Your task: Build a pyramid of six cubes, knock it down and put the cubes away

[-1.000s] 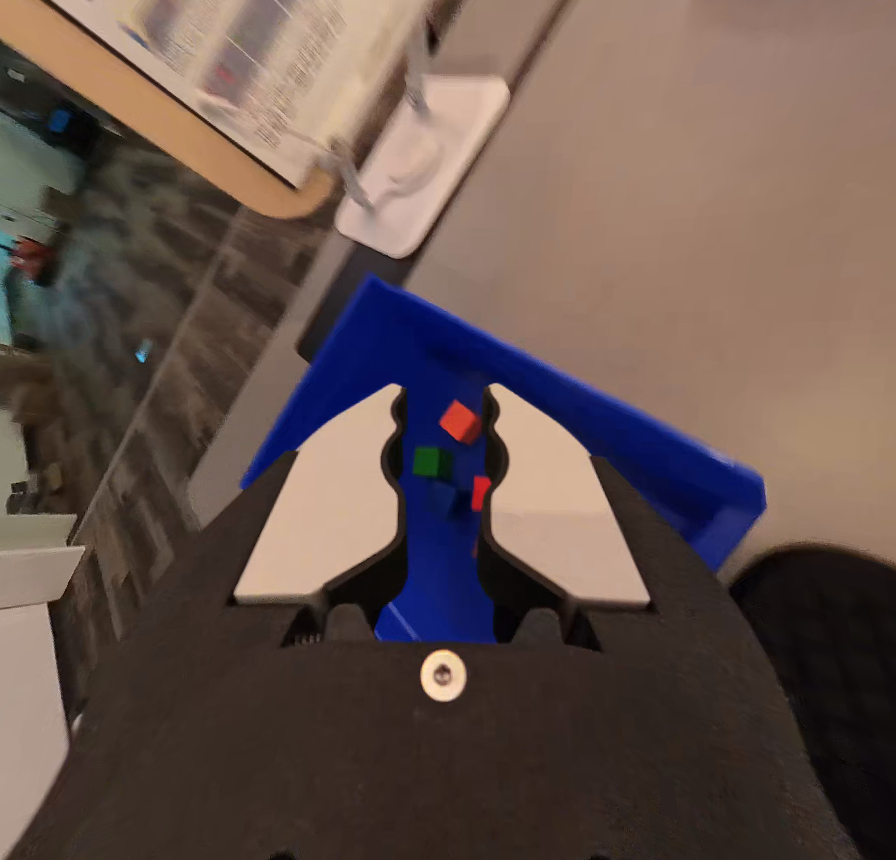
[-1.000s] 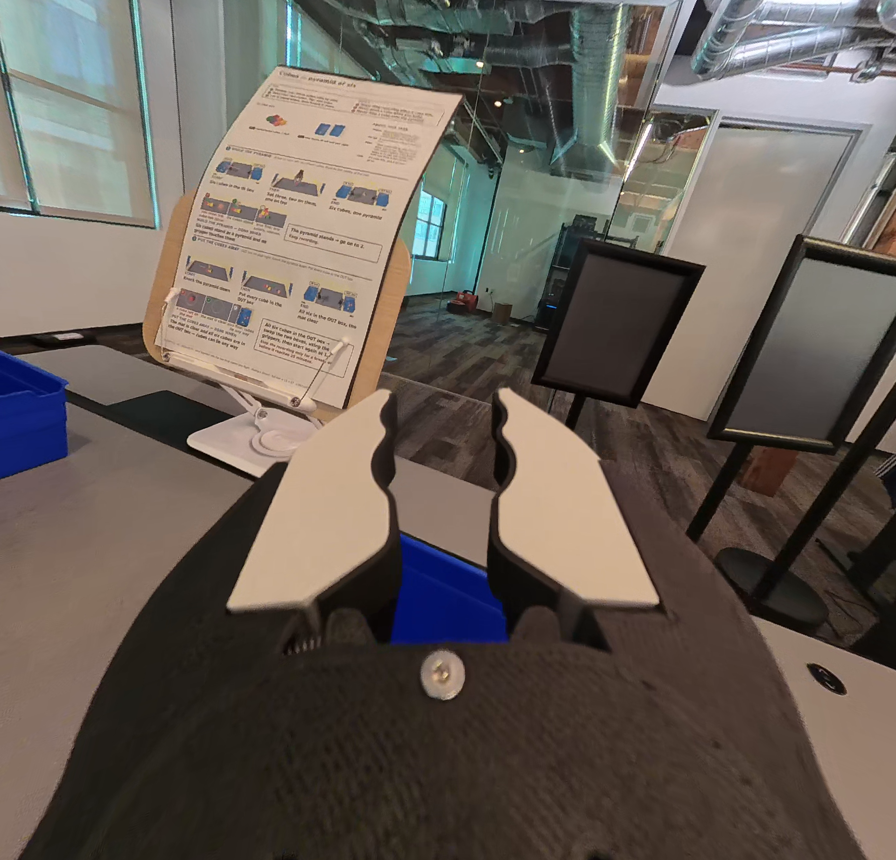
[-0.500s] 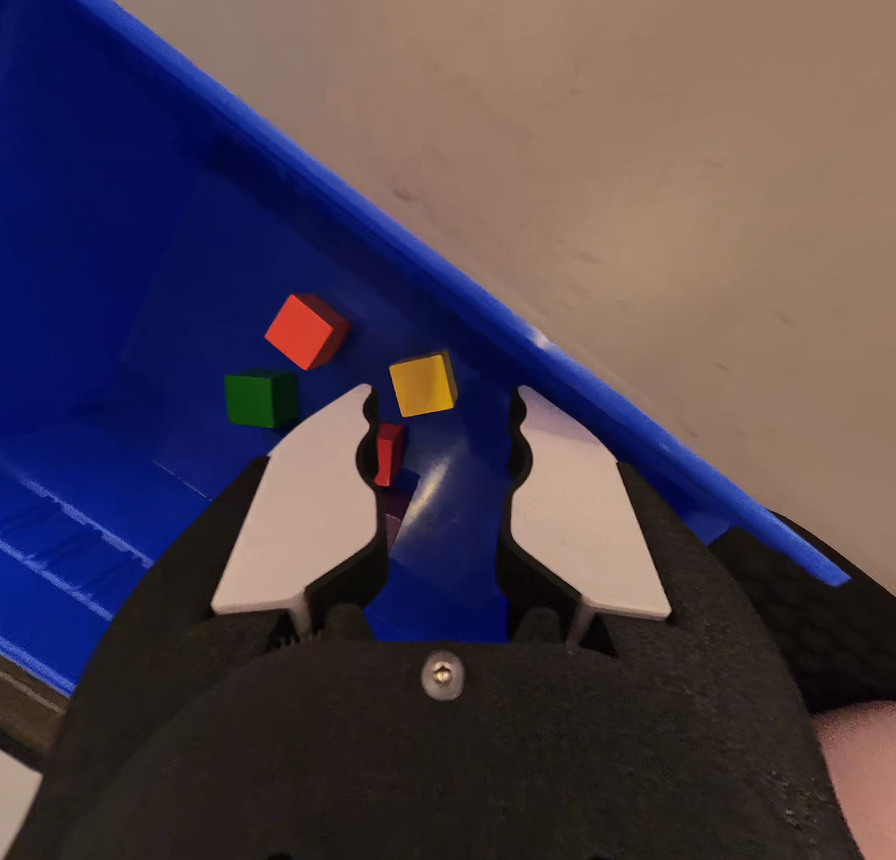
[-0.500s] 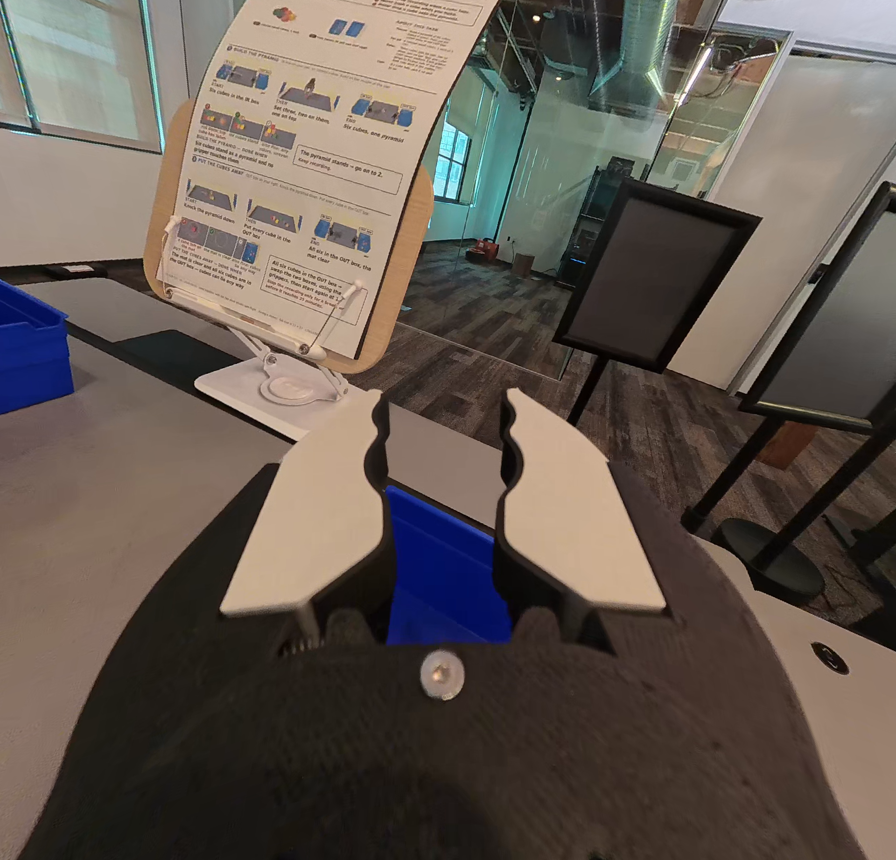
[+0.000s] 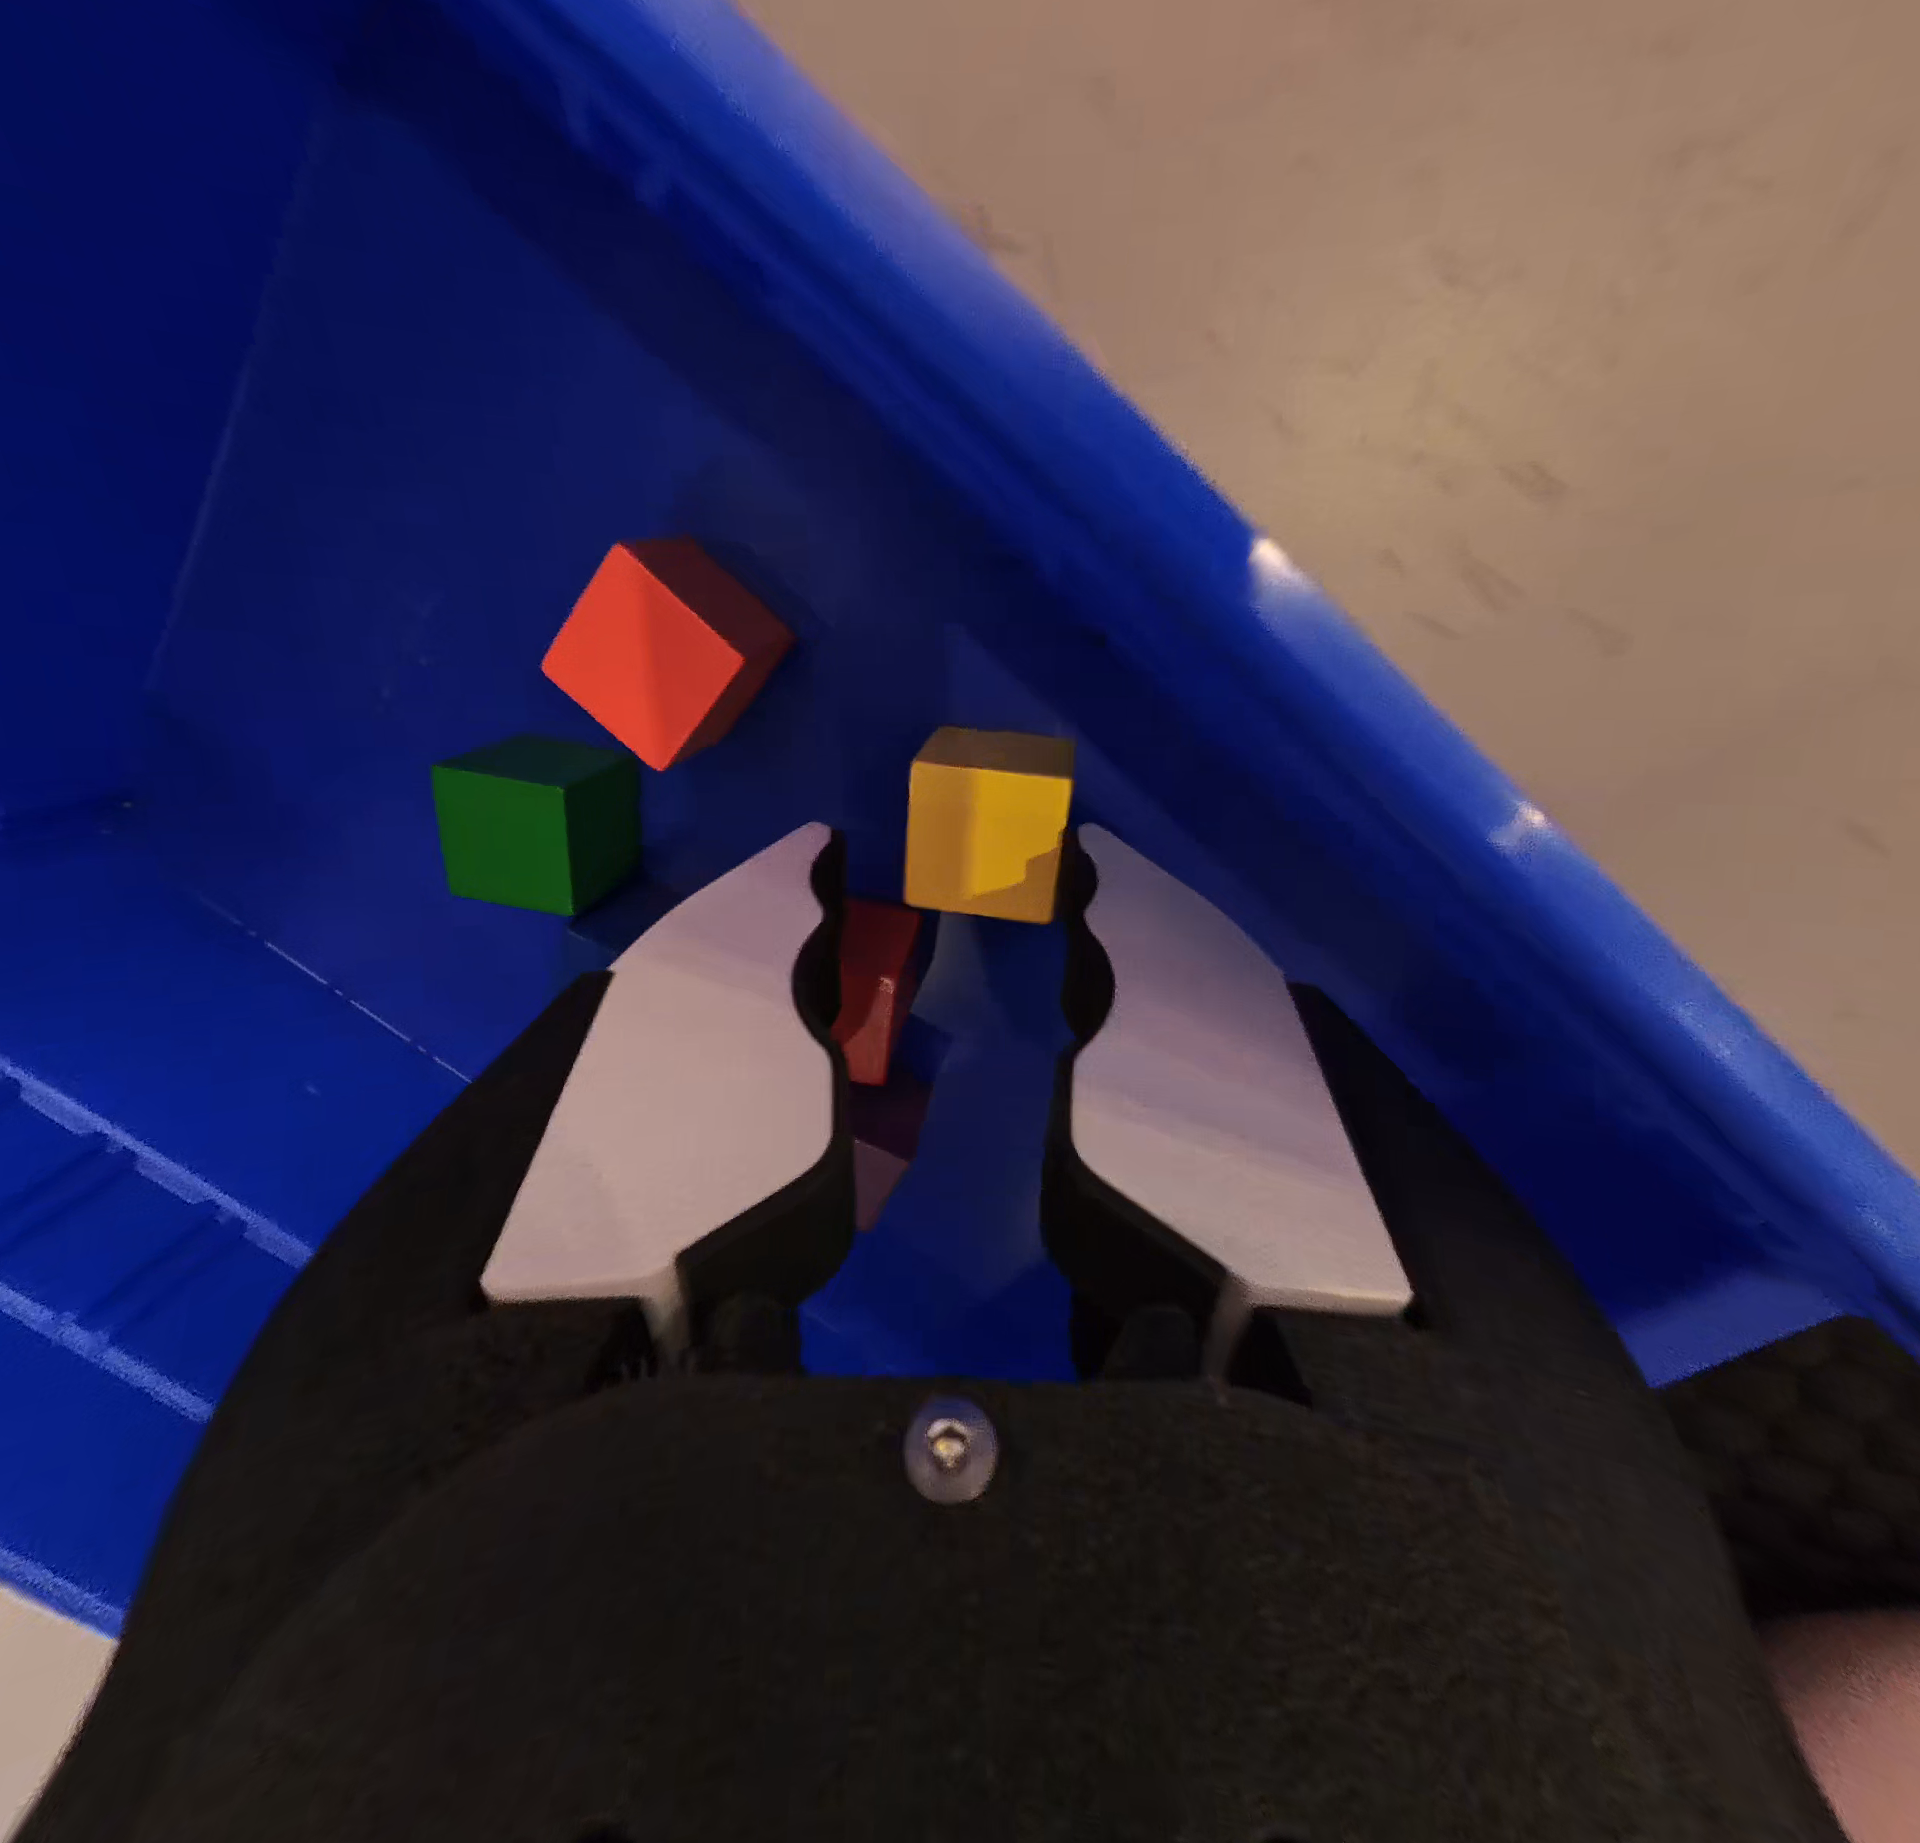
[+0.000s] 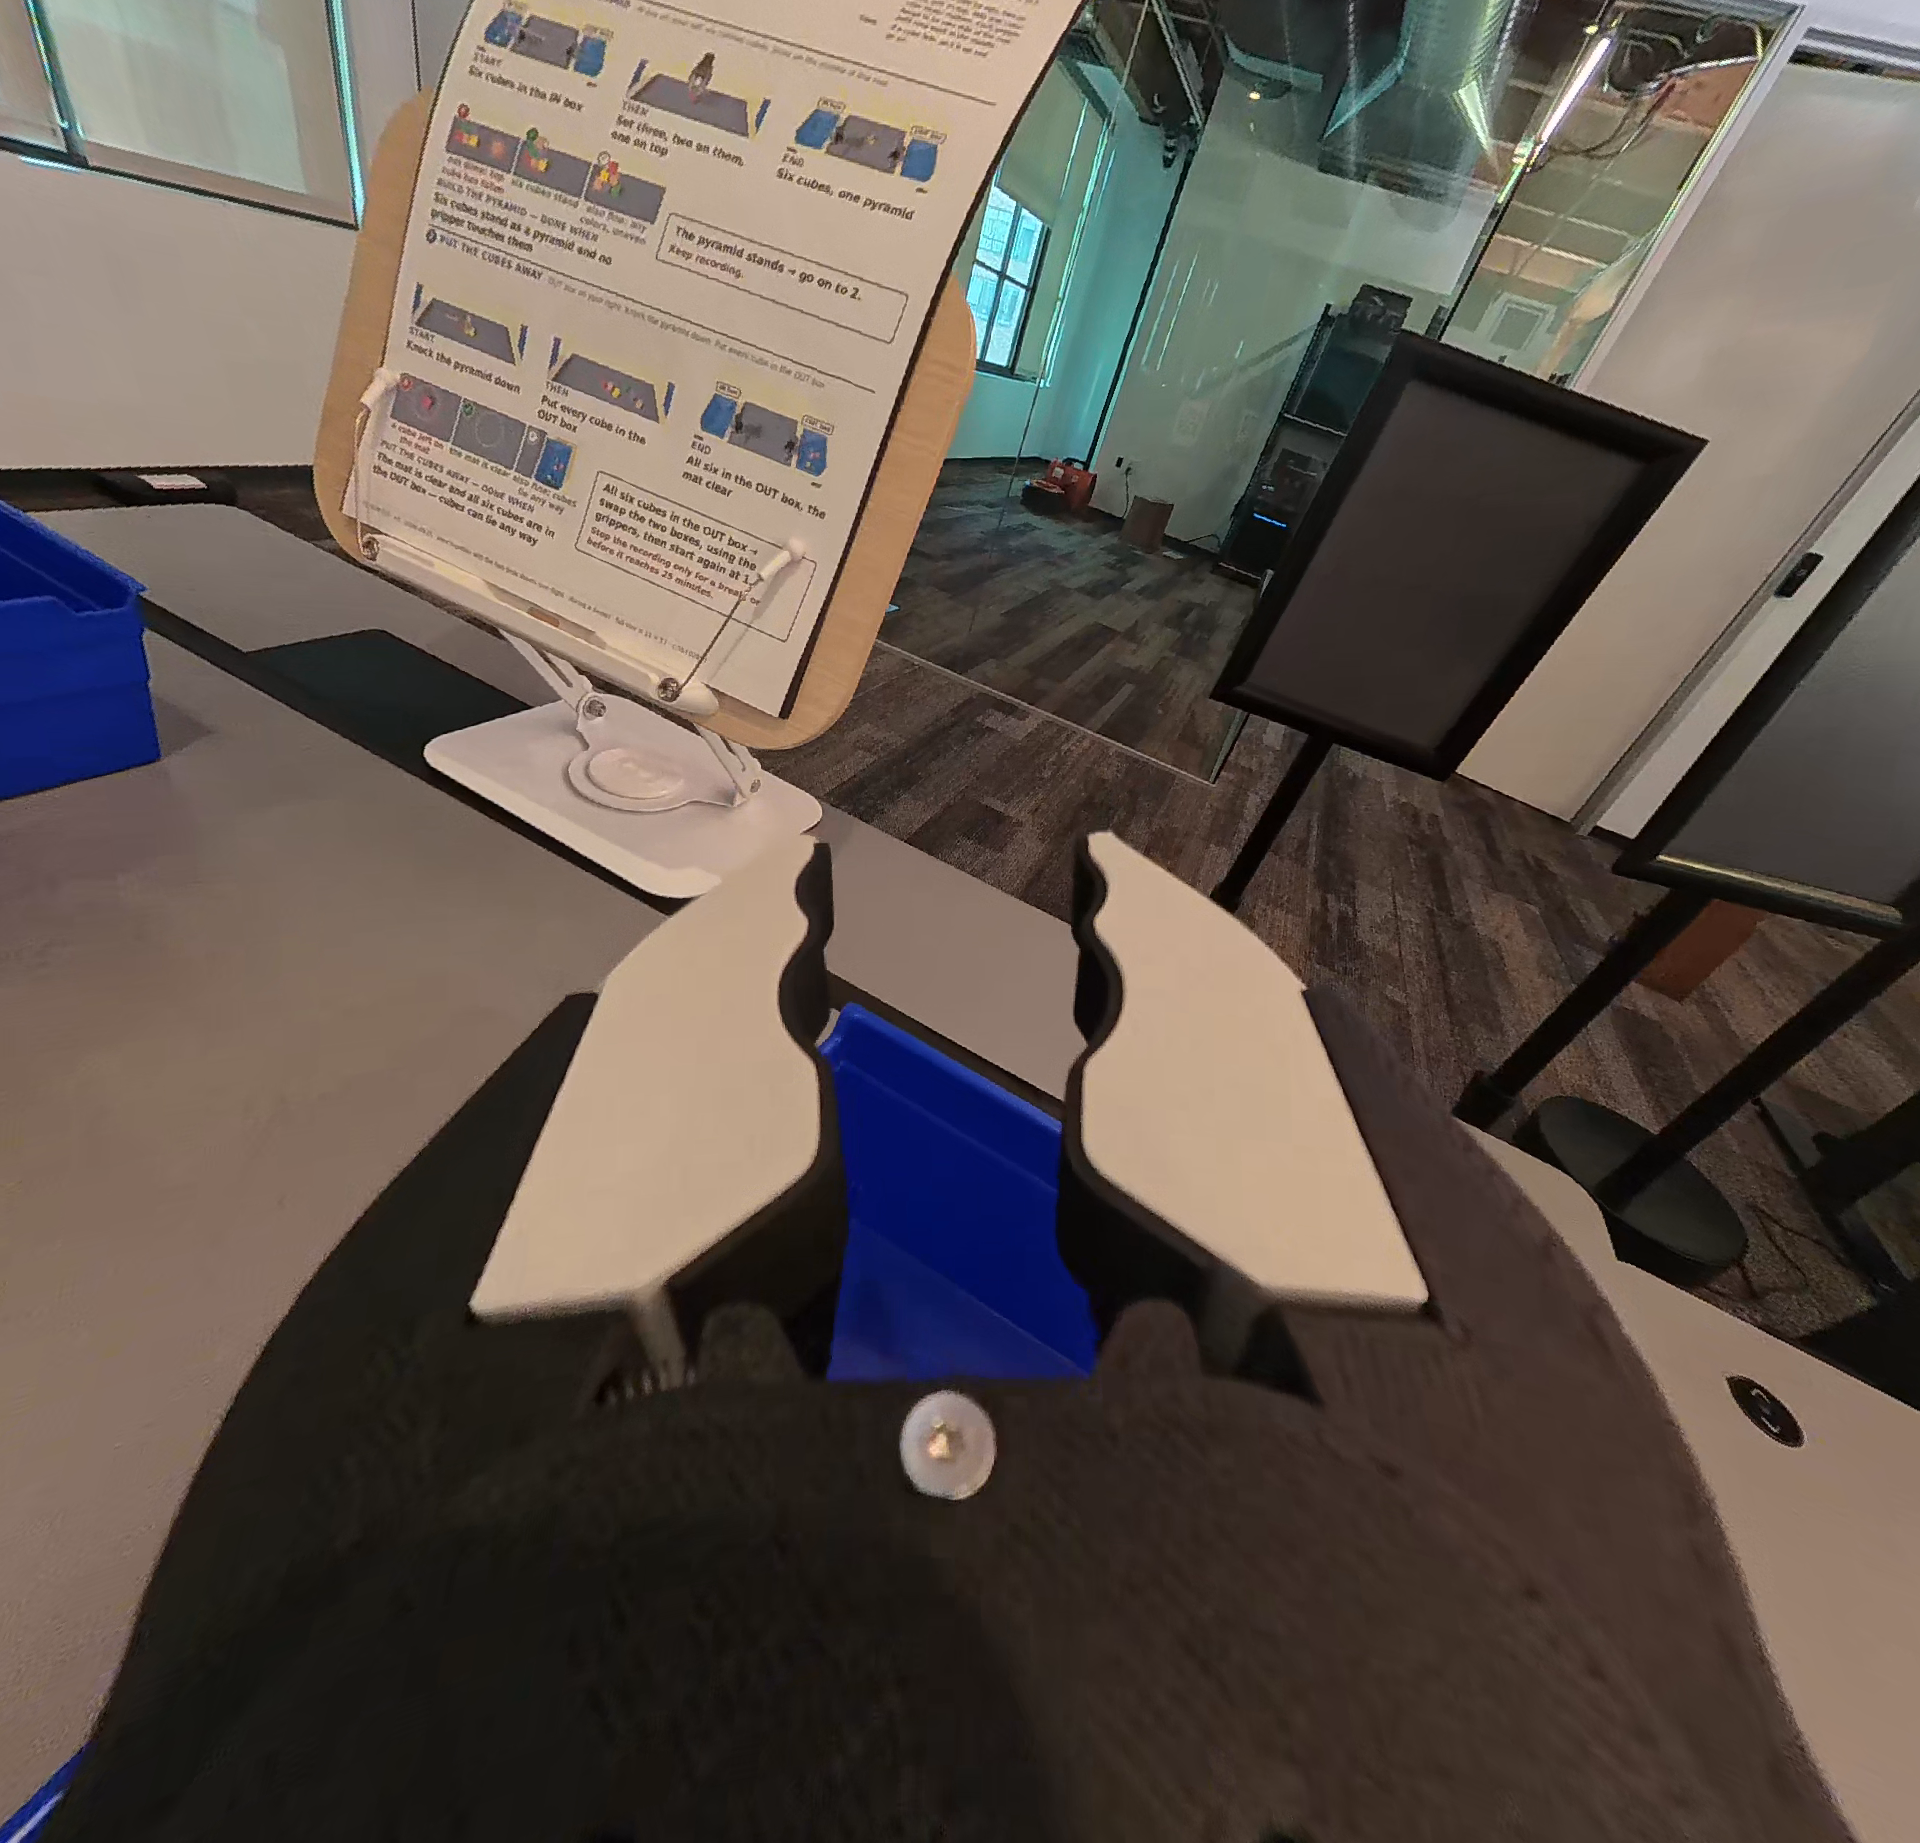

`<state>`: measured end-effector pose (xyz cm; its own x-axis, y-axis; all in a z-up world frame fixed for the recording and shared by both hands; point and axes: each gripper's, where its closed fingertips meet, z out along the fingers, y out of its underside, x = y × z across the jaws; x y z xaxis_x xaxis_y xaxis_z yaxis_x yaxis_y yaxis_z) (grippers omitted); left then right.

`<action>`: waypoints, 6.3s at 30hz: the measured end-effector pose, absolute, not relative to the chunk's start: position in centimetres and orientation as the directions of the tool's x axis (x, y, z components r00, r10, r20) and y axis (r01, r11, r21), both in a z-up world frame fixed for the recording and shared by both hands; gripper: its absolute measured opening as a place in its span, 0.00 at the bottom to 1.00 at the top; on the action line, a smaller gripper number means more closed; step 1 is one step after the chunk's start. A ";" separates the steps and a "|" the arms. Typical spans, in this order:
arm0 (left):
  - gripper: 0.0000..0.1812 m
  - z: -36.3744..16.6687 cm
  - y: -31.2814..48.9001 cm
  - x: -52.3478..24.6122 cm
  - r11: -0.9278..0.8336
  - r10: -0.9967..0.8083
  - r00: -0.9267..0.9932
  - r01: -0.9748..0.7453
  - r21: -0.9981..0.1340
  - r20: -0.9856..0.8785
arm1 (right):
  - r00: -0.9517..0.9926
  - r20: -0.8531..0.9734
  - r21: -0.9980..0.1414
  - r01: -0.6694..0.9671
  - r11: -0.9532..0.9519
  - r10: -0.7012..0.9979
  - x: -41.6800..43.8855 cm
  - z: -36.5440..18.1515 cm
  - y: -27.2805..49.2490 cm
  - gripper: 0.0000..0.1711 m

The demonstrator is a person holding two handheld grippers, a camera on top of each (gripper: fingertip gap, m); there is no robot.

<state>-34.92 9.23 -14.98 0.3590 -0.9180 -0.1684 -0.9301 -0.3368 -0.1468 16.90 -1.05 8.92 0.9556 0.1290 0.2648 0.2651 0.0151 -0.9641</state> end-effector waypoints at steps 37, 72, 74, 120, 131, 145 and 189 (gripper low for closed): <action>0.16 -12.2 -5.2 -4.0 0.260 -0.962 -0.190 -0.853 -0.453 -0.194 | 0.943 0.273 -0.958 0.284 -0.034 0.189 15.8 8.2 -0.6 0.26; 0.30 -12.2 -5.9 -3.3 0.262 -0.964 -0.209 -0.849 -0.459 -0.164 | 0.906 0.340 -0.901 0.391 -0.187 0.253 15.1 4.3 1.0 0.26; 0.30 -8.9 -5.6 -4.2 0.249 -0.966 -0.174 -0.813 -0.526 -0.189 | 0.906 0.340 -0.900 0.392 -0.193 0.252 15.3 4.1 1.0 0.26; 0.16 -14.2 10.0 -39.5 -0.292 -0.926 0.324 -0.940 -0.177 -0.193 | 0.885 0.356 -0.825 0.448 -0.345 0.300 15.8 0.0 1.3 0.27; 0.16 3.5 8.1 -33.4 -0.001 -0.704 0.366 -0.858 -0.514 -0.608 | 0.890 0.357 -0.829 0.442 -0.344 0.283 16.4 0.3 1.1 0.26; 0.16 -12.7 -4.7 -7.8 0.203 -0.973 -0.137 -0.893 -0.401 -0.186 | 0.867 0.380 -0.817 0.477 -0.323 0.321 14.7 0.9 1.0 0.26; 0.16 -15.8 -4.9 -5.4 0.272 -0.961 -0.238 -0.899 -0.344 -0.138 | 0.863 0.346 -0.789 0.480 -0.383 0.369 14.6 -0.9 1.3 0.27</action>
<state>-5.43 -4.90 -15.75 -0.2381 -0.9613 -0.1384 -0.8986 0.2721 -0.3442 14.56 1.34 -0.89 0.8625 0.3694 0.3458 0.4804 -0.3832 -0.7889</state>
